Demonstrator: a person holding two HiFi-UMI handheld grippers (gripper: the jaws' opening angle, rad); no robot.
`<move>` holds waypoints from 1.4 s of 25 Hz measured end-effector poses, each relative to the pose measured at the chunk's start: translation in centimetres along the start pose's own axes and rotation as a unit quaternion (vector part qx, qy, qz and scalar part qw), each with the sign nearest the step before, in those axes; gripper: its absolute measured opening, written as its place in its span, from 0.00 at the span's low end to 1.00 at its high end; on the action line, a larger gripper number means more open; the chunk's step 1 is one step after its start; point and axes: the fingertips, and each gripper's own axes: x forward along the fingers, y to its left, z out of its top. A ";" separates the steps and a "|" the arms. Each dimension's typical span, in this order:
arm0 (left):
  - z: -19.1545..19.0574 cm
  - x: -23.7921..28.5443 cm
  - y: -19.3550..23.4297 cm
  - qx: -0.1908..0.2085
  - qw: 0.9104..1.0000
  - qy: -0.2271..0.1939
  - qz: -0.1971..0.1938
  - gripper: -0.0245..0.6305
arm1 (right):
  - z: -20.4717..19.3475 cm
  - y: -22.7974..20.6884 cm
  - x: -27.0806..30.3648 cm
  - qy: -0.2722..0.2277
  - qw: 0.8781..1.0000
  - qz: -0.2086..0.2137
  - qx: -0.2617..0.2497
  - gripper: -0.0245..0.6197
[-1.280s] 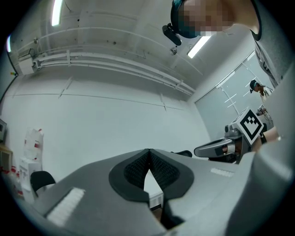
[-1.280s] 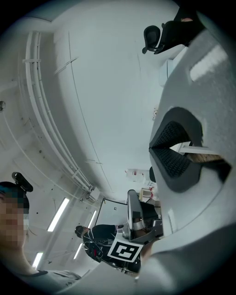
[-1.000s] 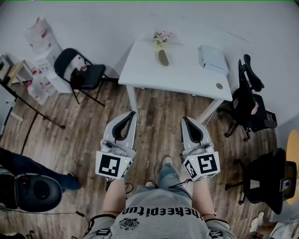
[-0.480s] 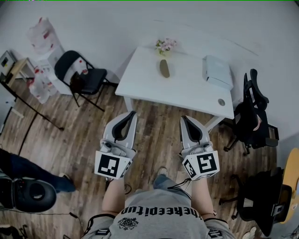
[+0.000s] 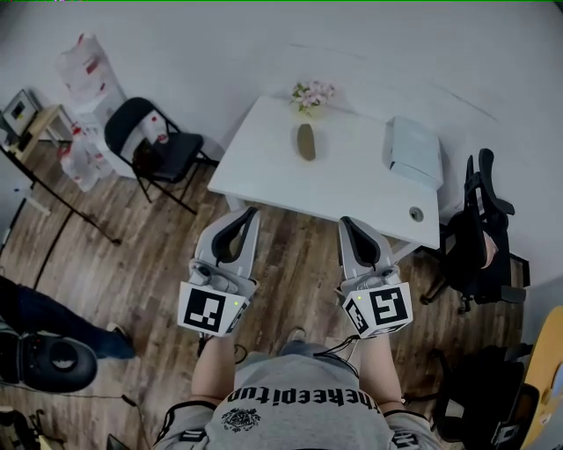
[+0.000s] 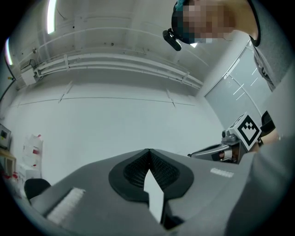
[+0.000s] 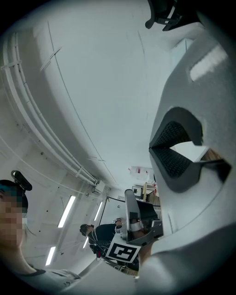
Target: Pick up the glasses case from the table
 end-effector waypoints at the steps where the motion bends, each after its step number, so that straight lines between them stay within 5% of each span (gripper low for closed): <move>1: 0.0 0.4 -0.2 -0.002 1.000 -0.002 0.001 0.06 | -0.1 -0.4 0.1 -0.001 1.000 0.003 0.001 0.04; 17: -1.8 4.8 -0.8 0.003 1.000 0.008 -0.010 0.06 | -1.8 -4.0 2.0 0.004 1.000 0.006 0.015 0.04; 35: -5.6 13.5 7.3 -0.007 1.000 -0.001 -0.029 0.06 | -3.0 -8.1 12.7 0.009 1.000 -0.019 0.016 0.04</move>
